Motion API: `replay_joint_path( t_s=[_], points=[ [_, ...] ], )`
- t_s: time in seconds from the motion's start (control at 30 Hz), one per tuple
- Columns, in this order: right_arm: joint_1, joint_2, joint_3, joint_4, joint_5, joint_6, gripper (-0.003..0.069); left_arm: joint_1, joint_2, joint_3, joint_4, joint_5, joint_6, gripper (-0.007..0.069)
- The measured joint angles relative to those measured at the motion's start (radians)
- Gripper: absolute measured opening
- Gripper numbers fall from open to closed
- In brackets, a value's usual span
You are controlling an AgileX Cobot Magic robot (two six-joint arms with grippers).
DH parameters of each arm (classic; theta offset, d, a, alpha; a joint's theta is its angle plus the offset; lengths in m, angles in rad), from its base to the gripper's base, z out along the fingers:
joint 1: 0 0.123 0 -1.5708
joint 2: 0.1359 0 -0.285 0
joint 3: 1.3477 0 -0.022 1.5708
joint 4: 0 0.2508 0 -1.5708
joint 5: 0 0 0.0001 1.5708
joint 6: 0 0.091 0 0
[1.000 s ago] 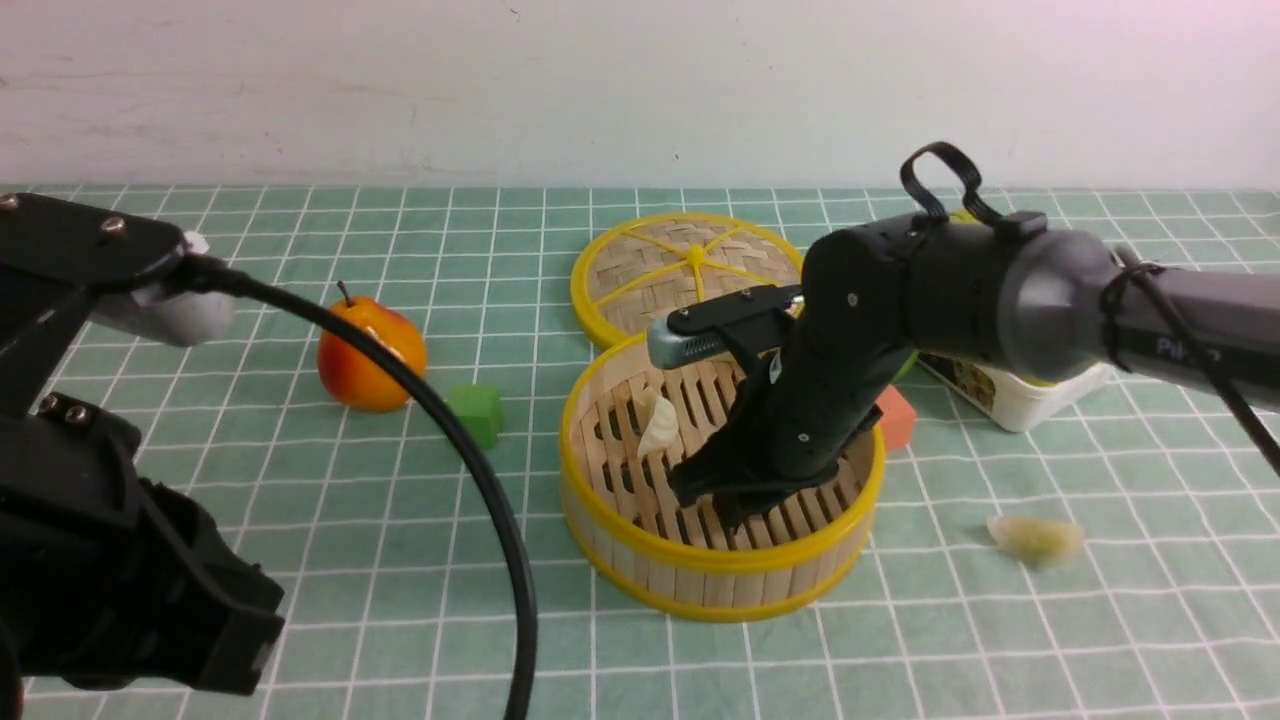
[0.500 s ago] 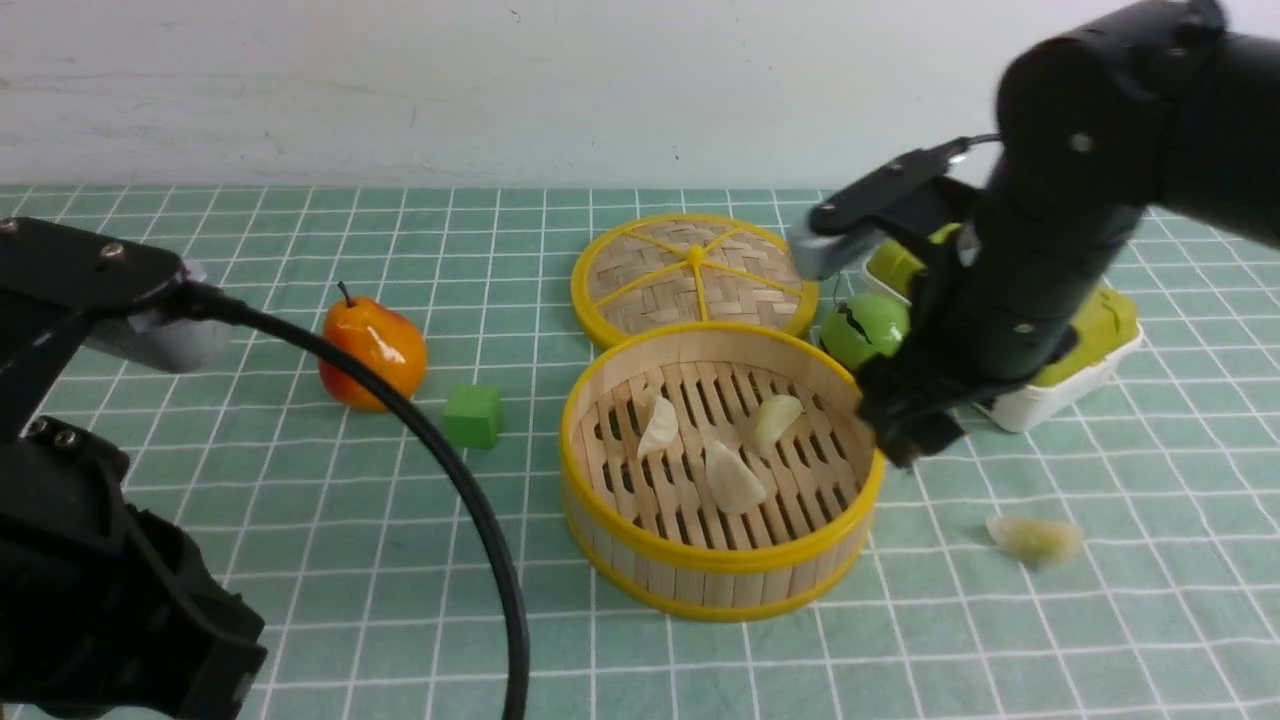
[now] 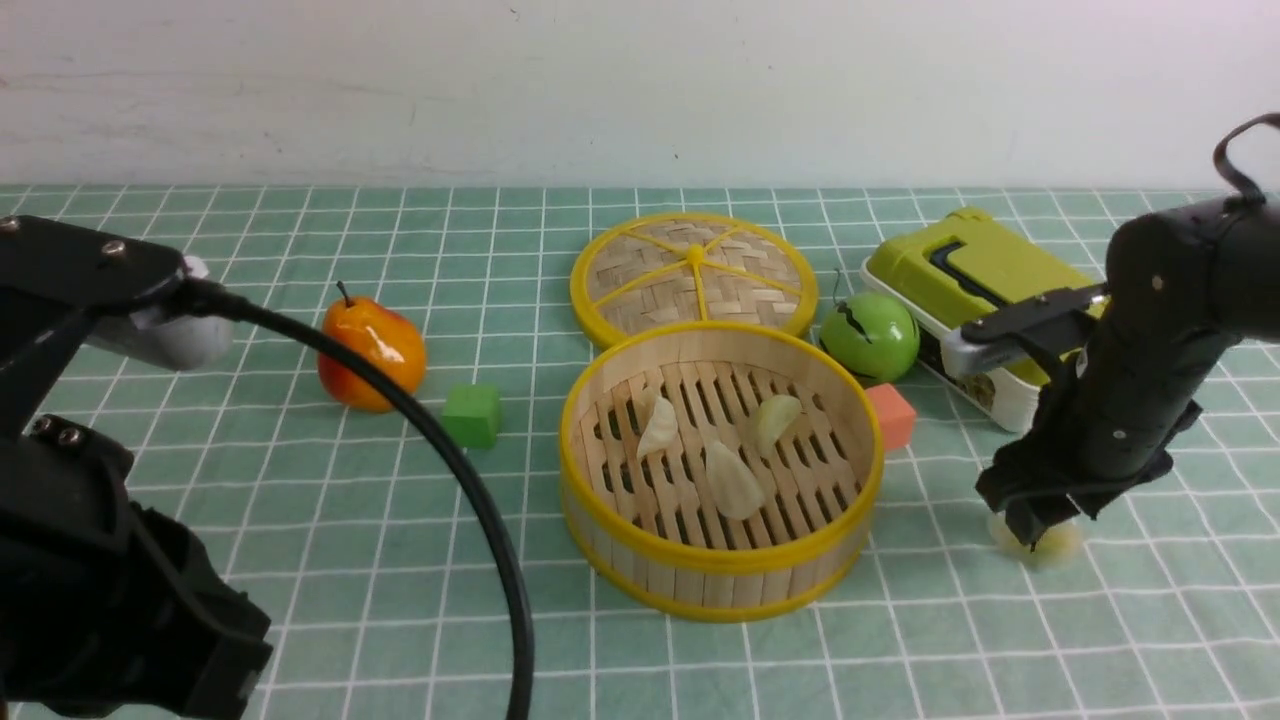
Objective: Put the dumplings into the steamer on the table with the blue tablecloth.
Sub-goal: 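Reach for and grasp a dumpling lying on the table beside the steamer, then place the dumpling in the bamboo steamer basket with the right gripper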
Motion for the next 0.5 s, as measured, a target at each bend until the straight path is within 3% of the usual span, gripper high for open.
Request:
replay_joint_path(
  t_s=[0.27,0.4,0.5],
  points=[
    [0.000,0.059,0.000,0.037,-0.034,-0.003,0.0432,0.000,0.000,0.000,-0.001,-0.012,0.000,0.0001],
    [0.001,0.061,-0.001,0.046,-0.033,-0.003,0.0331,0.000,0.000,0.000,-0.001,-0.015,0.000,0.0005],
    [0.005,0.061,-0.019,0.056,-0.014,-0.003,0.0189,0.000,0.000,0.000,-0.001,-0.016,0.000,0.0007]
  ],
)
